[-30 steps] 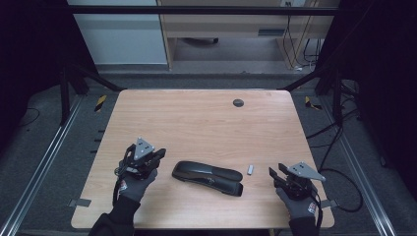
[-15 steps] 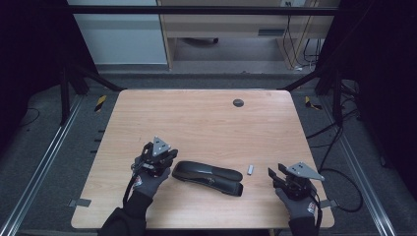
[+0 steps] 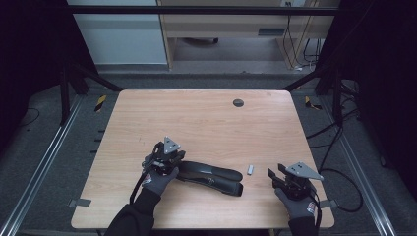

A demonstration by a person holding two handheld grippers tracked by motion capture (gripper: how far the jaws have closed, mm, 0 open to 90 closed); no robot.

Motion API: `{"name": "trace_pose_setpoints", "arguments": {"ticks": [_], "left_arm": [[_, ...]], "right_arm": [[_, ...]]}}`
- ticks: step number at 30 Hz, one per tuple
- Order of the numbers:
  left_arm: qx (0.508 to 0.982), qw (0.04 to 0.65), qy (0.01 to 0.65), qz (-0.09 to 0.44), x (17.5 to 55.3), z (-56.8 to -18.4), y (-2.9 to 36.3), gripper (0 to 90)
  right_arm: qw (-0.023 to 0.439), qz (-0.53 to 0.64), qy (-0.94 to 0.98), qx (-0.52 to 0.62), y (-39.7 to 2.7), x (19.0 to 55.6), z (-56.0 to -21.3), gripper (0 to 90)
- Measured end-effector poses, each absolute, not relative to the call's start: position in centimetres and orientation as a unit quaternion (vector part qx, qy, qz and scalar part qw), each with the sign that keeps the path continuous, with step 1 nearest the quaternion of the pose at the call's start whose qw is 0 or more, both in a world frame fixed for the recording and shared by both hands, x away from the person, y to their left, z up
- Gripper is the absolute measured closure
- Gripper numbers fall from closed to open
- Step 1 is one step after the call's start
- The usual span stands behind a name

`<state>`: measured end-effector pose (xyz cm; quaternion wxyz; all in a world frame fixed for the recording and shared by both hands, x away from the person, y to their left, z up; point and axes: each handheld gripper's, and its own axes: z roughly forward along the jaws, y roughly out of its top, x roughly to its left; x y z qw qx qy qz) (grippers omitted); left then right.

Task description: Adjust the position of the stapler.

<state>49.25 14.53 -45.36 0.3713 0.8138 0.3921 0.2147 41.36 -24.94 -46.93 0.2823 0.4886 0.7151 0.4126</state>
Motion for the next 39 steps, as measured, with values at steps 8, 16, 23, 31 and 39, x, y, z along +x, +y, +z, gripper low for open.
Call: {"name": "trace_pose_setpoints", "arguments": {"ticks": [8, 16, 23, 31, 39], "left_arm": [[0.820, 0.363, 0.391, 0.207, 49.4, -45.6, 14.4, 89.9], [0.824, 0.357, 0.389, 0.205, 49.5, -45.7, 14.2, 90.0], [0.832, 0.346, 0.382, 0.207, 49.2, -45.4, 14.5, 90.0], [0.836, 0.344, 0.374, 0.209, 48.4, -45.4, 14.6, 90.0], [0.841, 0.340, 0.364, 0.211, 47.2, -45.4, 14.9, 90.0]], "right_arm": [[0.283, 0.412, 0.716, 0.488, -24.9, 41.4, -46.9, 54.3], [0.278, 0.412, 0.716, 0.489, -24.8, 41.3, -46.9, 54.3], [0.278, 0.412, 0.719, 0.486, -24.7, 41.4, -46.9, 54.3], [0.274, 0.411, 0.721, 0.485, -24.6, 41.4, -46.9, 54.7], [0.273, 0.412, 0.724, 0.481, -24.6, 41.4, -47.0, 56.2]]}}
